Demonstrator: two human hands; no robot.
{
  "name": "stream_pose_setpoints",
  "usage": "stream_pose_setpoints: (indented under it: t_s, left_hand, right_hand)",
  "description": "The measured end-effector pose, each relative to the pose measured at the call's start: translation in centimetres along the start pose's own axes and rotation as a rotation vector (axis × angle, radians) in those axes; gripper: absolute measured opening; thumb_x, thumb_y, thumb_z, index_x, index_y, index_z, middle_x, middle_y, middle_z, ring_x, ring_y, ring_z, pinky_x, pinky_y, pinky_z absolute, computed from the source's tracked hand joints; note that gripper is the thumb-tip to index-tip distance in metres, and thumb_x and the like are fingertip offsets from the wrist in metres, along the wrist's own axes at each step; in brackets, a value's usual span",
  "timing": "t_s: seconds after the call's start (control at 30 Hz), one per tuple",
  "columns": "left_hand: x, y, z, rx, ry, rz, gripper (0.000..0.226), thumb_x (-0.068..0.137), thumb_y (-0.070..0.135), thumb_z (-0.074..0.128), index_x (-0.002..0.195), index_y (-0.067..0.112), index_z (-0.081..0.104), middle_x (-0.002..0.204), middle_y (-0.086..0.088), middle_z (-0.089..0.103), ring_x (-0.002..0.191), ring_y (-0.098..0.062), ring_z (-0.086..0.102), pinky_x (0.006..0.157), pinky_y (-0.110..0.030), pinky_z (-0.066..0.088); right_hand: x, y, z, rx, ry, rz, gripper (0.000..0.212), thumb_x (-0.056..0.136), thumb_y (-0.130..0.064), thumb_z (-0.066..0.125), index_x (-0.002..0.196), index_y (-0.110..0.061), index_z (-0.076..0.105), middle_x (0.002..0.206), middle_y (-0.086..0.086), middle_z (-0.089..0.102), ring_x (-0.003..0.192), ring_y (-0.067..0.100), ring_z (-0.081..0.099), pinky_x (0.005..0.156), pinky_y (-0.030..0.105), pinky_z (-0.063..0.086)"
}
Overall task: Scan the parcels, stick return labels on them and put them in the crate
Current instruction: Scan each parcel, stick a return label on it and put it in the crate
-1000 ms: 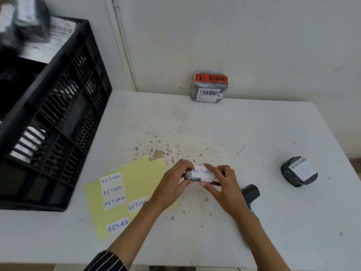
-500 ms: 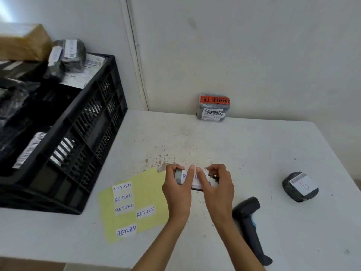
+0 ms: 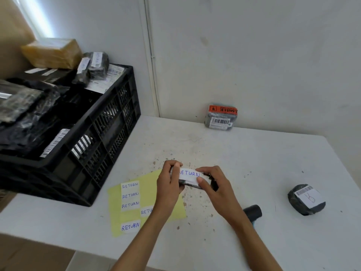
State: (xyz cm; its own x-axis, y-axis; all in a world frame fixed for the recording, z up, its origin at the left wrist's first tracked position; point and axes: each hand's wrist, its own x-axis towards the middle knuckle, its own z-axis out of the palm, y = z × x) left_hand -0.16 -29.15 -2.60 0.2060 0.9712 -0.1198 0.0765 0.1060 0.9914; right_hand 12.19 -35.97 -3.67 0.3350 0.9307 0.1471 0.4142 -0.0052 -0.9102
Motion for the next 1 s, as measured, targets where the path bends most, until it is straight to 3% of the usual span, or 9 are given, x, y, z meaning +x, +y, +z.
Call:
stream_pose_setpoints:
  t_s: [0.17,0.27,0.37,0.5,0.6,0.7,0.83,0.93,1.0]
  left_hand:
    - [0.0,0.8,-1.9,-0.031,0.065,-0.007,0.014,0.101,0.026,0.038,0.098,0.017,0.047,0.073,-0.008,0.058,0.049,-0.011,0.045,0.04,-0.018,0.036]
    - [0.2,2.1,-4.0,-0.044,0.099,0.083,0.014,0.101,0.026,0.038,0.096,0.016,0.047,0.069,-0.012,0.06,0.043,-0.014,0.045,0.036,-0.023,0.035]
    - [0.7,4.1,-6.8,-0.069,0.165,0.182,0.013,0.101,0.023,0.04,0.102,0.014,0.049,0.081,-0.02,0.061,0.045,-0.019,0.051,0.037,-0.027,0.041]
    - [2.2,6.5,-11.7,-0.039,0.255,0.256,0.019,0.099,0.019,0.043,0.114,0.013,0.053,0.086,-0.012,0.063,0.051,-0.016,0.056,0.042,-0.028,0.047]
    - [3.7,7.9,-16.0,0.073,0.346,0.316,0.022,0.097,0.021,0.049,0.118,0.019,0.053,0.09,-0.002,0.063,0.062,-0.011,0.058,0.046,-0.025,0.049]
    - [5.5,9.1,-21.1,0.306,0.463,0.416,0.018,0.094,0.019,0.054,0.112,0.023,0.055,0.089,0.01,0.061,0.074,-0.007,0.059,0.062,-0.021,0.051]
    - [8.5,10.2,-27.9,0.721,0.516,0.544,0.022,0.093,0.015,0.056,0.115,0.014,0.058,0.109,-0.001,0.061,0.1,-0.015,0.057,0.09,-0.03,0.045]
    - [10.6,9.9,-32.3,1.024,0.479,0.5,0.034,0.095,0.02,0.052,0.128,0.014,0.053,0.132,-0.002,0.051,0.125,-0.019,0.044,0.108,-0.042,0.026]
    - [11.7,9.3,-34.3,1.117,0.425,0.427,0.038,0.096,0.023,0.049,0.134,0.016,0.049,0.143,-0.001,0.043,0.135,-0.017,0.034,0.114,-0.042,0.012]
  right_hand:
    - [0.7,-1.6,0.5,0.2,-0.109,0.09,0.025,0.098,-0.007,0.042,0.108,-0.022,0.059,0.109,0.001,0.058,0.094,0.0,0.055,0.071,0.015,0.049]
    - [1.9,-3.4,1.9,0.314,-0.014,0.131,0.016,0.097,-0.013,0.048,0.104,-0.02,0.061,0.103,0.002,0.063,0.082,0.007,0.058,0.064,0.023,0.053]
    - [3.9,-6.0,3.7,0.437,-0.067,0.192,0.017,0.096,-0.008,0.049,0.103,-0.015,0.063,0.1,0.005,0.065,0.071,0.015,0.057,0.061,0.028,0.052]
    - [6.6,-9.6,7.0,0.591,-0.181,0.22,0.023,0.093,0.0,0.049,0.11,-0.01,0.061,0.099,0.006,0.067,0.069,0.015,0.057,0.064,0.03,0.052]
    - [9.4,-12.1,9.8,0.654,-0.175,0.209,0.021,0.092,0.0,0.053,0.112,-0.008,0.056,0.097,0.007,0.068,0.068,0.014,0.06,0.061,0.026,0.051]
    - [13.2,-14.8,12.7,0.582,-0.152,0.13,0.02,0.09,-0.001,0.056,0.108,-0.011,0.052,0.094,0.005,0.068,0.066,0.009,0.061,0.058,0.021,0.05]
    - [19.0,-18.5,17.2,0.316,-0.158,-0.033,0.016,0.091,-0.006,0.056,0.105,-0.014,0.056,0.094,0.008,0.063,0.074,0.015,0.059,0.067,0.025,0.052]
    - [22.4,-20.4,21.3,0.08,-0.246,-0.065,0.02,0.091,-0.014,0.058,0.11,-0.016,0.059,0.101,0.01,0.061,0.089,0.025,0.061,0.085,0.042,0.053]
    - [23.6,-21.4,24.0,-0.07,-0.346,-0.045,0.025,0.091,-0.013,0.058,0.115,-0.009,0.055,0.104,0.013,0.06,0.091,0.026,0.06,0.084,0.042,0.053]
